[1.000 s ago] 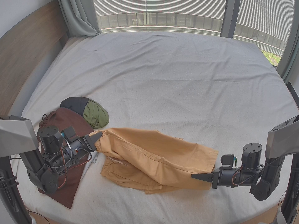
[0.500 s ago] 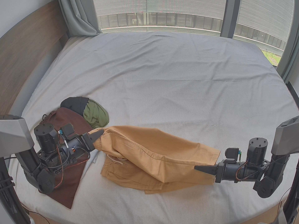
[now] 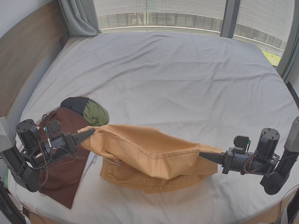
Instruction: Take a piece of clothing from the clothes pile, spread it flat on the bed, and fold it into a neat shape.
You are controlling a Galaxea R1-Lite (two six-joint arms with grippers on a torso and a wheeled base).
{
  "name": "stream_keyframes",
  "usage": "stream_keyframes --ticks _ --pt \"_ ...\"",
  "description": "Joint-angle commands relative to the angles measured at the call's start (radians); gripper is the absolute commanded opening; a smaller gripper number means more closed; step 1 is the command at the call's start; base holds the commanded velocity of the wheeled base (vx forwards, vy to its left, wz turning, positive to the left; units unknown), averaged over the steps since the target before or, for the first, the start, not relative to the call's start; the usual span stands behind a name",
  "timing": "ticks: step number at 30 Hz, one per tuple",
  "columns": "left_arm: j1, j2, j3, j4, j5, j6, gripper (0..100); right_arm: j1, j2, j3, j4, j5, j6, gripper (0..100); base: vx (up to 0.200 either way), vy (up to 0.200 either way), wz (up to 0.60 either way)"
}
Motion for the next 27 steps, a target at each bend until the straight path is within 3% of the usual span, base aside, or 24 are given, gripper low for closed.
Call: stream_keyframes --ticks 1,10,27 --pt "0.045 -0.054 0.023 -0.001 -0.034 0.014 0 0.001 -0.044 -0.002 -0.001 0.0 -0.001 0 0.0 0.0 0.0" --pt "0.049 -0.062 0.064 0.001 -0.068 0.071 0 0.0 -0.052 -0.01 -0.001 0.0 0.0 0 0.0 0.0 0.0" --pt "0.046 -0.021 0.017 0.001 -0.068 0.078 0 -0.016 -0.081 -0.039 -0.001 0.0 -0.001 0 0.0 0.0 0.0"
